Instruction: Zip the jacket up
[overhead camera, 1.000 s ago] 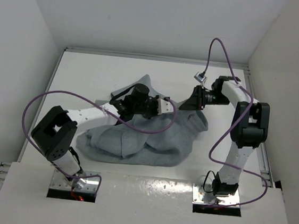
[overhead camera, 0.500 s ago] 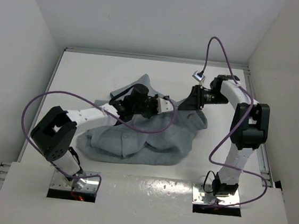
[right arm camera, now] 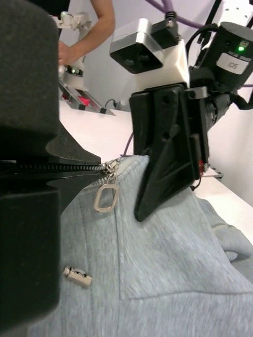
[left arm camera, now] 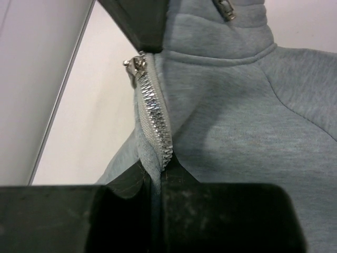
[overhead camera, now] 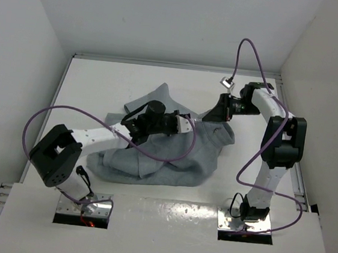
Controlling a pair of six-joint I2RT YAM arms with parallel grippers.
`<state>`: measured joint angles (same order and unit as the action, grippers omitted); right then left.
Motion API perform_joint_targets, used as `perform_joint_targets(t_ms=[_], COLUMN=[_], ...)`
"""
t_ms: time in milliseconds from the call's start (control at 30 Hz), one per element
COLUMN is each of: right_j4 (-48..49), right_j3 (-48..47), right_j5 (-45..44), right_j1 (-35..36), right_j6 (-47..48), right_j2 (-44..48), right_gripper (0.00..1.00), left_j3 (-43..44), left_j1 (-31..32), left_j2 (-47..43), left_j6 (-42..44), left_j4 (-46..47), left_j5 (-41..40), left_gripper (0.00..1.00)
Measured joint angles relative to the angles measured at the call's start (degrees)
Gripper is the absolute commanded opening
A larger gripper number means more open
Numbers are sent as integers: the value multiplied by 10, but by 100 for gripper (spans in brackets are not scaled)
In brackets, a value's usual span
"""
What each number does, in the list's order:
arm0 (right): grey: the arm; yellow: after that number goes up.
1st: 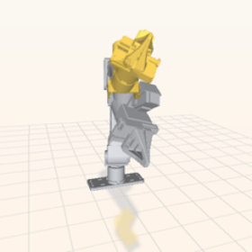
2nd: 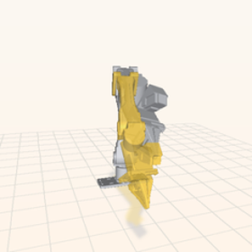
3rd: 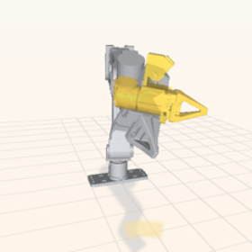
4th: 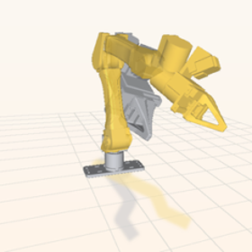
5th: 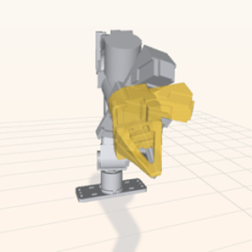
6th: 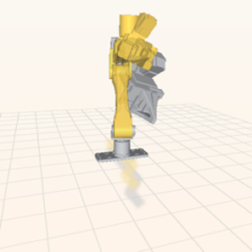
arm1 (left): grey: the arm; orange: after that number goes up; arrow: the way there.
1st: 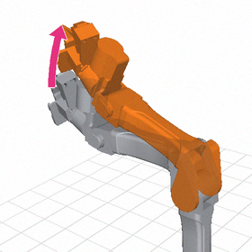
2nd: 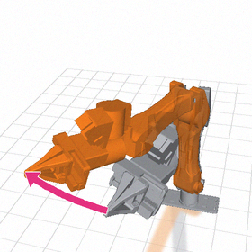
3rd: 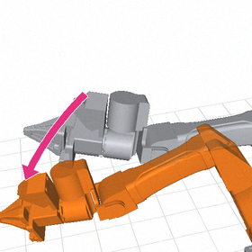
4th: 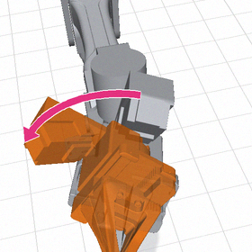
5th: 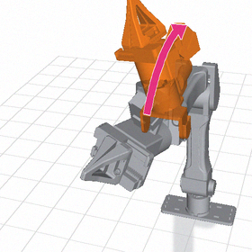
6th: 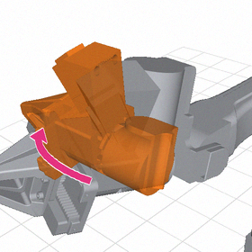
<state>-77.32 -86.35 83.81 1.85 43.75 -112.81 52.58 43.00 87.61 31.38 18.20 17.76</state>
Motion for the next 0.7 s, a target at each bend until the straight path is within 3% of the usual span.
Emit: perform_joint_targets(t_ms=[33,233,400,700], right_j4=[-2,-7,-7,-7], right_j3=[0,-4,-4,-4], right_j5=[0,-5,-16,-45], right_j1=[0,-9,-14,-13], right_j6=[1,36,71,101], right_j2=[0,7,37,61], right_gripper=[0,0,0,0], left_j3=[-8,44,167,230], left_j1=[5,-20,-32,-37], left_j2=[-5,-13,15,81], left_j6=[2,-38,-112,-181], left_j4=[7,-56,-132,-199], left_j5=[-2,64,154,247], left_gripper=[23,45,52,59])
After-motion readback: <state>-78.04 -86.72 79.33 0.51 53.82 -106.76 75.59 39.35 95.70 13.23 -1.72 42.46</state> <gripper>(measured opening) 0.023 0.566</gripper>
